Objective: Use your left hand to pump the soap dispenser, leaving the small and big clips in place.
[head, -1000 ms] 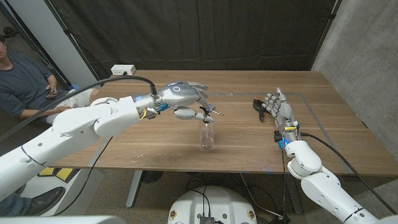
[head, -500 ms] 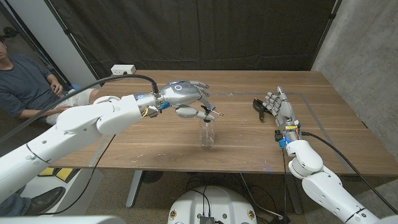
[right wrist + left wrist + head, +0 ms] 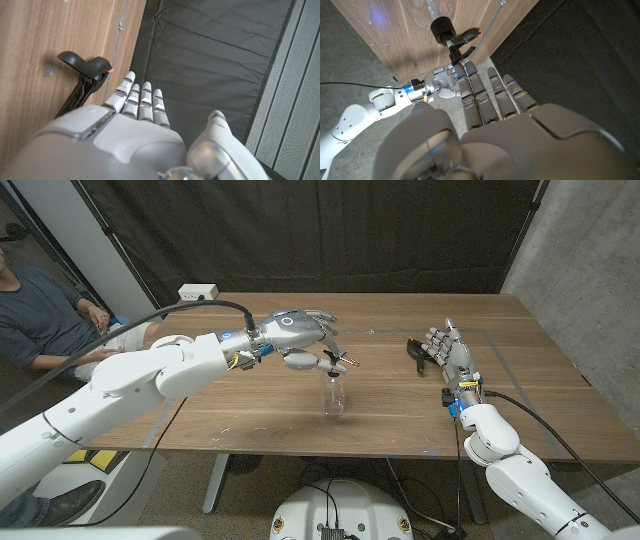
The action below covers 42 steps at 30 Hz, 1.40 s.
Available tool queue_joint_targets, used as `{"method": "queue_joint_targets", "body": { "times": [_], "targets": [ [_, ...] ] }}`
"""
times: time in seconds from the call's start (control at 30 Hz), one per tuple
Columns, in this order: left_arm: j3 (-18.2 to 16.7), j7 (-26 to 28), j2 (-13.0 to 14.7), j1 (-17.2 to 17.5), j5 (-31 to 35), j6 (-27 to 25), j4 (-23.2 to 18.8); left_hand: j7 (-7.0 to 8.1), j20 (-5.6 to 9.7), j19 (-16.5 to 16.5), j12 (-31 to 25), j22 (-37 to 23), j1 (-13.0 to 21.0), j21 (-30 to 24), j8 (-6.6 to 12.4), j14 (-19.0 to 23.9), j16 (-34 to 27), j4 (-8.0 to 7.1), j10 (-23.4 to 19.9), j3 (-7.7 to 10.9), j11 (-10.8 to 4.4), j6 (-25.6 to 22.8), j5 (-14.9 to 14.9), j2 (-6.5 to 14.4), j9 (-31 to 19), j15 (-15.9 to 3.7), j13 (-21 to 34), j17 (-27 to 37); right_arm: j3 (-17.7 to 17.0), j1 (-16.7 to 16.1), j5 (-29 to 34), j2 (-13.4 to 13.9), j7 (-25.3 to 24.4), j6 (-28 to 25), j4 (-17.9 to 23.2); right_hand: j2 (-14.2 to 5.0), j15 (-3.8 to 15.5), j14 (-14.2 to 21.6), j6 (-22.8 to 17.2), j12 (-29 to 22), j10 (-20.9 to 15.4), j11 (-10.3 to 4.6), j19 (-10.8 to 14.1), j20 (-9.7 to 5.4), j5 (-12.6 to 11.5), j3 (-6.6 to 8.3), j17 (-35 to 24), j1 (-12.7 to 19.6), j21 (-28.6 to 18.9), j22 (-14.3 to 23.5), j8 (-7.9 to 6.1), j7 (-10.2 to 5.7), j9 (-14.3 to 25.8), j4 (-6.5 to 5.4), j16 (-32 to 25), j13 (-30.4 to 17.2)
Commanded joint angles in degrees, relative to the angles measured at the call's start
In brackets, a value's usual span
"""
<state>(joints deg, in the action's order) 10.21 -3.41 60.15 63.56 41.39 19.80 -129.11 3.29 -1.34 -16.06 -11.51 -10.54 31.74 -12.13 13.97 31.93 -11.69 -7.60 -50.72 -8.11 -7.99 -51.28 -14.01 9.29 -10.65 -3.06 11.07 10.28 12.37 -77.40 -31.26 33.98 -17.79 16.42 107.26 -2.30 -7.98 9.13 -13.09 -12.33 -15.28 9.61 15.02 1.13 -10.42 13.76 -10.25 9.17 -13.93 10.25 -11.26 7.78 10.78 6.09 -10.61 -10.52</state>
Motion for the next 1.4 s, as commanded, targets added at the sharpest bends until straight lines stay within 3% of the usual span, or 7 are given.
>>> {"method": "queue_joint_targets", "body": {
  "times": [0.03, 0.33, 0.63, 0.8, 0.93, 1.07, 1.4],
  "targets": [
    [-0.9, 0.2, -0.3, 1.4, 0.2, -1.2, -1.1, 0.01, 0.07, -0.5, 0.1, -0.1, 0.3, -0.2, -0.26, 0.7, 0.1, 0.03, -0.3, 0.14, -0.13, -0.2, 0.1, -0.3, 0.0, -2.39, 0.1, 0.1, 0.3, 1.2, -0.7, -0.1, 1.2, 0.5, -1.0, -0.38, 0.19, 0.4, -0.4, -0.4, -0.4, -0.02, 0.4, -0.01, 0.0, 0.06, -0.3, 0.1, 0.3, 0.3, -0.1, -0.17, 0.2, 0.24, 0.0, -0.2],
    [-2.2, -0.4, -1.0, 2.6, -0.6, -3.6, -2.4, 0.09, 0.12, -0.7, 0.2, -0.1, 0.3, -0.2, -0.38, 0.7, 0.1, 0.01, -0.2, 0.16, -0.13, -0.2, 0.1, -0.3, 0.0, -2.51, 0.1, 0.1, 0.2, 1.8, -1.7, 0.2, 2.4, 0.7, -2.0, -0.4, 0.21, 0.4, -0.4, -0.4, -0.5, -0.1, 0.4, 0.02, 0.0, 0.07, -0.3, 0.1, 0.3, 0.3, -0.09, -0.18, 0.2, 0.26, 0.0, -0.2],
    [-8.2, -1.1, -5.1, 5.9, -15.6, -7.7, -1.3, -0.57, -0.43, -1.7, 0.6, -0.2, 0.2, -0.6, -1.24, 1.1, 0.1, -0.07, 1.0, 0.2, 1.06, 1.4, 0.2, -0.3, 0.0, -1.95, 0.2, 0.1, -0.1, 2.8, -3.1, 0.9, 5.1, 1.5, -4.3, -0.42, 0.23, 0.4, -0.4, -0.4, -0.5, -0.18, 0.4, 0.07, 0.1, 0.07, -0.3, 0.2, 0.4, 0.3, -0.08, -0.26, 0.2, 0.28, 0.0, -0.2],
    [-10.4, 0.3, -8.8, 7.6, -24.1, -9.2, -0.3, -1.51, -0.99, -2.8, 0.9, -0.2, 0.2, -0.9, -2.47, 1.4, 0.3, -0.1, 3.4, 0.28, 3.47, 4.4, 0.3, -0.4, -0.1, -1.32, 0.2, 0.1, -0.2, 3.9, -4.2, 1.6, 7.6, 2.2, -6.1, -0.42, 0.18, 0.4, -0.4, -0.3, -0.4, -0.18, 0.4, 0.11, 0.1, 0.08, -0.3, 0.2, 0.4, 0.3, -0.06, -0.36, 0.2, 0.31, 0.0, -0.2],
    [-11.1, 2.7, -12.0, 8.8, -28.1, -11.1, -0.4, -1.98, -0.96, -3.3, 1.1, -0.2, 0.3, -1.0, -3.37, 1.4, 0.5, -0.04, 5.5, 0.35, 4.33, 7.6, 0.4, -0.5, -0.2, -0.96, 0.3, 0.2, -0.1, 5.2, -5.3, 1.7, 10.1, 3.2, -8.2, -0.43, 0.16, 0.4, -0.4, -0.4, -0.5, -0.25, 0.3, 0.12, 0.1, 0.08, -0.3, 0.2, 0.5, 0.3, -0.05, -0.32, 0.2, 0.32, 0.1, -0.2],
    [-9.9, 6.8, -16.9, 9.2, -32.9, -12.5, 0.4, -2.28, -1.31, -3.8, 1.4, -0.2, 0.4, -1.0, -3.85, 1.0, 0.8, -0.01, 8.8, 0.4, 5.17, 11.0, 0.7, -0.5, -0.3, -0.49, 0.4, 0.2, 0.2, 7.5, -7.0, 2.1, 14.3, 4.2, -11.4, -0.42, 0.2, 0.3, -0.4, -0.3, -0.5, -0.27, 0.3, 0.12, 0.1, 0.08, -0.3, 0.3, 0.5, 0.3, -0.05, -0.32, 0.2, 0.35, 0.1, -0.2],
    [-4.4, 14.4, -23.6, 8.9, -39.6, -19.9, 0.6, -3.42, -2.36, -4.6, 1.4, -0.2, -0.2, -0.9, -4.16, -2.0, 1.2, -0.12, 15.1, 0.1, 7.2, 19.7, 1.4, -1.0, -0.5, 1.55, 0.5, 0.4, 1.0, 13.7, -11.5, 3.1, 25.0, 5.3, -18.5, -0.42, 0.25, 0.2, -0.5, -0.2, -0.3, -0.35, 0.1, 0.08, 0.1, 0.1, -0.2, 0.4, 0.7, 0.3, -0.07, -0.36, 0.2, 0.43, 0.1, -0.2]
  ]
}}
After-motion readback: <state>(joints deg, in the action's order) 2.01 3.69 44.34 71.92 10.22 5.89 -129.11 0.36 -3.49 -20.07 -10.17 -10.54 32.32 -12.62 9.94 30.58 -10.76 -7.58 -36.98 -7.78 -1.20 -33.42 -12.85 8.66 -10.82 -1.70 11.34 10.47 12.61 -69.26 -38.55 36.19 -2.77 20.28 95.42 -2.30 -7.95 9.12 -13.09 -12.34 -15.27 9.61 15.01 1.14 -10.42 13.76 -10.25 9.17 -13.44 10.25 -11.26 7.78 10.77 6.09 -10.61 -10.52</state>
